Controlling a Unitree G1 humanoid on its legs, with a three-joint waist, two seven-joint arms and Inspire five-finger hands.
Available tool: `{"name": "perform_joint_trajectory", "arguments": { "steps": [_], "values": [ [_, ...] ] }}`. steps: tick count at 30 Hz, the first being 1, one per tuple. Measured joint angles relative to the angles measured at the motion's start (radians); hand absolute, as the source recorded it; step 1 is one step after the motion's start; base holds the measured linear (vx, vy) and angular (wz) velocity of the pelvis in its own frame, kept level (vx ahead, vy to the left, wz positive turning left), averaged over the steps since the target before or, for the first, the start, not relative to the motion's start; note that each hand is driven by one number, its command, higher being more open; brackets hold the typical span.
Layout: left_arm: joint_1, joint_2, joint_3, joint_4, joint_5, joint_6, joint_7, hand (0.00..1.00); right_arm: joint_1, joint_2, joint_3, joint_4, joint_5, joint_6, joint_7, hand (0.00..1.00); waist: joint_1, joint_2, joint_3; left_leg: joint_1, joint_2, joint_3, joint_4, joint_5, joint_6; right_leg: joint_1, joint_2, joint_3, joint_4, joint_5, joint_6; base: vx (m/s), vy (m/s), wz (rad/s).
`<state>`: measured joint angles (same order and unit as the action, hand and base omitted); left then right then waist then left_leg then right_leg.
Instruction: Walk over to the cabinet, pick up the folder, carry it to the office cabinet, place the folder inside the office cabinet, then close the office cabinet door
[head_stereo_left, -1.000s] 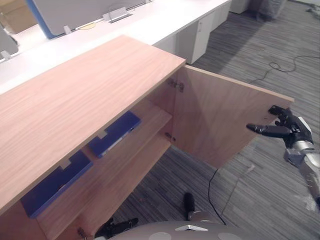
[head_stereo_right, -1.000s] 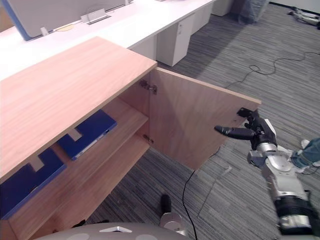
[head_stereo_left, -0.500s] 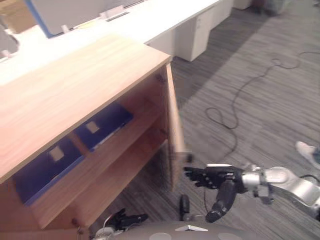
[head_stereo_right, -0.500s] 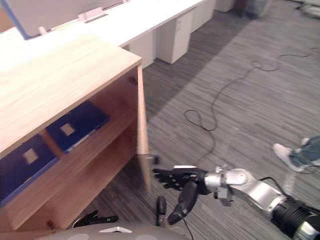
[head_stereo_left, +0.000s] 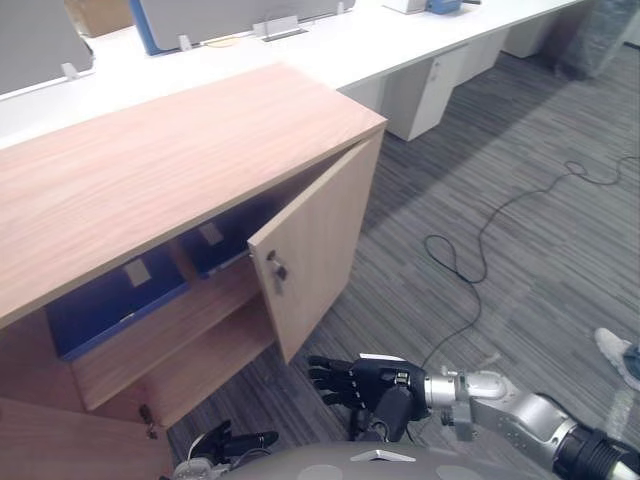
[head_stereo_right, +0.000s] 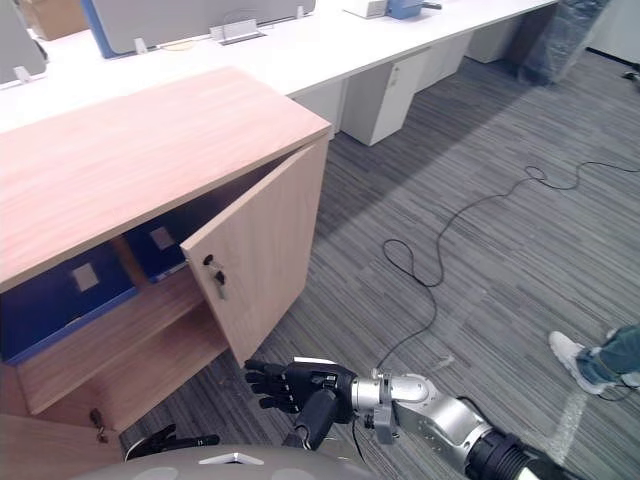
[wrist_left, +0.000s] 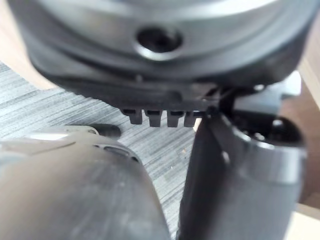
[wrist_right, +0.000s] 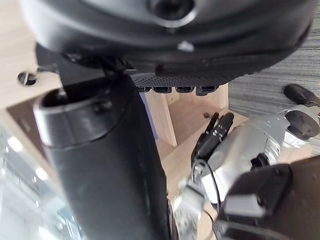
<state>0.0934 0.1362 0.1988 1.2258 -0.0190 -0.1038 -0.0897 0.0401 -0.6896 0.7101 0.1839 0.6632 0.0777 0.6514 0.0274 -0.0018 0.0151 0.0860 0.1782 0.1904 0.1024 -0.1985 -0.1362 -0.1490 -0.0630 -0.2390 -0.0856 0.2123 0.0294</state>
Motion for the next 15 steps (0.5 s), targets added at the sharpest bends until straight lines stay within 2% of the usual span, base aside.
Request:
{"name": "perform_joint_trajectory", "arguments": {
  "steps": [2, 3, 4, 5, 6, 7, 8, 9, 10, 11, 12, 13, 14, 15],
  "values": [
    [0.003, -0.013, -0.031, 0.000, 0.000, 0.000, 0.000, 1.00, 0.026, 0.108, -0.098, 0.215, -0.120, -0.026, -0.061, 1.00, -0.001, 0.029, 0.004, 0.000, -0.023, -0.040, 0.002, 0.002, 0.000, 0.023, -0.031, -0.028, 0.006, -0.003, 0.007, 0.07, 0.173, 0.47],
    [0.003, -0.017, -0.038, -0.001, 0.000, 0.000, 0.000, 1.00, 0.028, 0.132, -0.122, 0.280, -0.160, -0.030, -0.081, 1.00, -0.001, 0.036, 0.004, 0.002, -0.030, -0.053, 0.002, 0.002, 0.003, 0.032, -0.040, -0.037, 0.006, -0.006, 0.012, 0.10, 0.206, 0.61],
    [0.004, -0.024, -0.067, 0.000, -0.001, 0.000, 0.002, 1.00, 0.027, 0.201, -0.207, 0.466, -0.270, -0.046, -0.120, 1.00, 0.000, 0.053, 0.004, 0.011, -0.046, -0.083, 0.002, -0.001, 0.014, 0.052, -0.064, -0.064, 0.022, -0.022, 0.029, 0.08, 0.170, 0.57],
    [0.004, -0.027, -0.079, 0.000, -0.002, 0.000, 0.003, 1.00, 0.025, 0.232, -0.254, 0.549, -0.325, -0.051, -0.147, 1.00, -0.001, 0.055, 0.008, 0.016, -0.051, -0.095, 0.003, -0.002, 0.019, 0.051, -0.078, -0.075, 0.058, -0.042, 0.038, 0.09, 0.212, 0.83],
    [-0.002, -0.027, -0.112, 0.000, -0.002, 0.000, 0.005, 1.00, 0.016, 0.300, -0.378, 0.713, -0.451, -0.064, -0.222, 1.00, -0.002, 0.073, 0.019, 0.040, -0.068, -0.129, 0.005, -0.004, 0.030, 0.047, -0.120, -0.098, 0.177, -0.108, 0.056, 0.05, 0.146, 0.85],
    [-0.006, -0.026, -0.139, -0.001, -0.001, 0.001, 0.010, 1.00, 0.017, 0.351, -0.505, 0.824, -0.508, -0.077, -0.284, 1.00, -0.006, 0.063, 0.025, 0.049, -0.092, -0.161, 0.013, -0.010, 0.043, 0.033, -0.165, -0.111, 0.282, -0.163, 0.065, 0.09, 0.206, 1.23],
    [-0.013, -0.018, -0.165, -0.001, 0.001, 0.003, 0.023, 1.00, 0.010, 0.407, -0.694, 0.913, -0.526, -0.087, -0.367, 1.00, -0.016, 0.053, 0.031, 0.058, -0.126, -0.219, 0.036, -0.019, 0.059, 0.025, -0.233, -0.109, 0.414, -0.215, 0.063, 0.06, 0.156, 1.20],
    [-0.016, -0.015, -0.179, -0.003, 0.001, 0.008, 0.031, 1.00, 0.009, 0.428, -0.778, 0.950, -0.531, -0.088, -0.403, 1.00, -0.024, 0.048, 0.032, 0.059, -0.142, -0.246, 0.049, -0.024, 0.067, 0.020, -0.258, -0.096, 0.472, -0.227, 0.049, 0.06, 0.175, 1.46],
    [-0.015, -0.009, -0.196, -0.022, 0.003, 0.013, 0.049, 1.00, 0.009, 0.461, -0.906, 1.011, -0.516, -0.083, -0.464, 1.00, -0.028, 0.042, 0.031, 0.057, -0.161, -0.312, 0.072, -0.031, 0.078, 0.012, -0.284, -0.029, 0.558, -0.229, 0.046, 0.04, 0.079, 1.55],
    [-0.017, -0.005, -0.199, -0.045, 0.018, 0.016, 0.066, 1.00, 0.020, 0.498, -0.999, 1.048, -0.453, -0.084, -0.517, 1.00, -0.030, 0.036, 0.032, 0.040, -0.173, -0.377, 0.099, -0.038, 0.084, 0.012, -0.288, 0.051, 0.603, -0.227, 0.035, 0.05, 0.043, 1.51],
    [-0.016, -0.003, -0.199, -0.053, 0.022, 0.017, 0.073, 1.00, 0.027, 0.519, -1.042, 1.055, -0.427, -0.085, -0.537, 1.00, -0.031, 0.029, 0.033, 0.028, -0.178, -0.406, 0.113, -0.039, 0.086, 0.010, -0.283, 0.086, 0.624, -0.225, 0.011, 0.06, -0.037, 1.40],
    [-0.017, -0.001, -0.198, -0.064, 0.022, 0.019, 0.082, 1.00, 0.035, 0.551, -1.104, 1.059, -0.399, -0.086, -0.566, 1.00, -0.035, 0.029, 0.041, 0.010, -0.181, -0.460, 0.130, -0.039, 0.086, 0.005, -0.266, 0.146, 0.649, -0.232, -0.032, 0.04, -0.103, 1.58],
    [-0.018, 0.000, -0.181, -0.080, 0.022, 0.023, 0.095, 1.00, 0.043, 0.593, -1.160, 1.055, -0.381, -0.082, -0.601, 1.00, -0.036, 0.029, 0.035, -0.041, -0.179, -0.537, 0.165, -0.046, 0.080, 0.022, -0.202, 0.269, 0.599, -0.287, -0.033, 0.04, -0.134, 1.56],
    [-0.018, 0.002, -0.171, -0.090, 0.022, 0.025, 0.099, 1.00, 0.045, 0.600, -1.175, 1.052, -0.381, -0.076, -0.606, 1.00, -0.034, 0.021, 0.038, -0.060, -0.181, -0.562, 0.183, -0.050, 0.075, 0.036, -0.178, 0.311, 0.567, -0.303, -0.027, 0.04, -0.206, 1.47]
  ]
}}
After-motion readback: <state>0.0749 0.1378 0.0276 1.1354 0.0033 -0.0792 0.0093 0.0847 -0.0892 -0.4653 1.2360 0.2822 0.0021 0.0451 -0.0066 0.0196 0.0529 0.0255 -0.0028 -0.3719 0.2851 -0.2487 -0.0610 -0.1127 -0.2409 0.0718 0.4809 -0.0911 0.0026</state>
